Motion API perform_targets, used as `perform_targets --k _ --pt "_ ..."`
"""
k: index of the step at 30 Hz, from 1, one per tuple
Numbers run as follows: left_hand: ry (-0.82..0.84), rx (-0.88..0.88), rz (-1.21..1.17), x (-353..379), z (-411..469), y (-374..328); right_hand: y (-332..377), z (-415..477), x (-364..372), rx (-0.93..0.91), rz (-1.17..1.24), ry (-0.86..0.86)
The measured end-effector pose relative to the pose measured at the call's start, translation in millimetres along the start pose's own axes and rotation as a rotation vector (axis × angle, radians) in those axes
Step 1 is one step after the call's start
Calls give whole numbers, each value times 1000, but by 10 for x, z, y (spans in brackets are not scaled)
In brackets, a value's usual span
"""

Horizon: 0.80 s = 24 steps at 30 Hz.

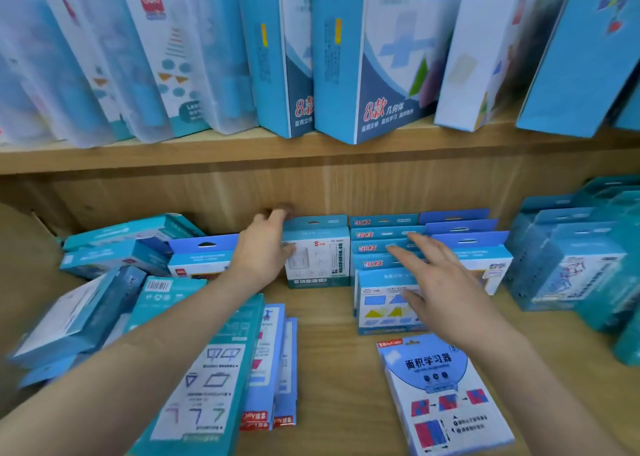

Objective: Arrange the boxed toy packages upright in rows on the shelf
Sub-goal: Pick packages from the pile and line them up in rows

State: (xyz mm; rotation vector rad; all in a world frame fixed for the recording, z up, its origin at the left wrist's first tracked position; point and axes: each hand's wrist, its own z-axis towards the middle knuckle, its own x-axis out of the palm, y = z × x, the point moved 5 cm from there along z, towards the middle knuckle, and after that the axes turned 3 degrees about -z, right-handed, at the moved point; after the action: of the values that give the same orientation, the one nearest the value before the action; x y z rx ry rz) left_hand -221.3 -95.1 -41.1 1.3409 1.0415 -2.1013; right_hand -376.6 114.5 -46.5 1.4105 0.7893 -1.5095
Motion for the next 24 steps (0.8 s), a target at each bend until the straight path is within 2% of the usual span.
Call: perform_targets --k 12,18,21,24 --pt "39 110 86 -47 22 -82 -21 22 34 1 -4 -20" --pt "-63 219 154 -494 -101 145 79 7 -61 -50 46 -82" --pt "48 170 175 -639 -110 456 242 15 -111 -104 139 -199" --pt "229 117 414 -560 -142 583 462 31 -107 -168 209 -331"
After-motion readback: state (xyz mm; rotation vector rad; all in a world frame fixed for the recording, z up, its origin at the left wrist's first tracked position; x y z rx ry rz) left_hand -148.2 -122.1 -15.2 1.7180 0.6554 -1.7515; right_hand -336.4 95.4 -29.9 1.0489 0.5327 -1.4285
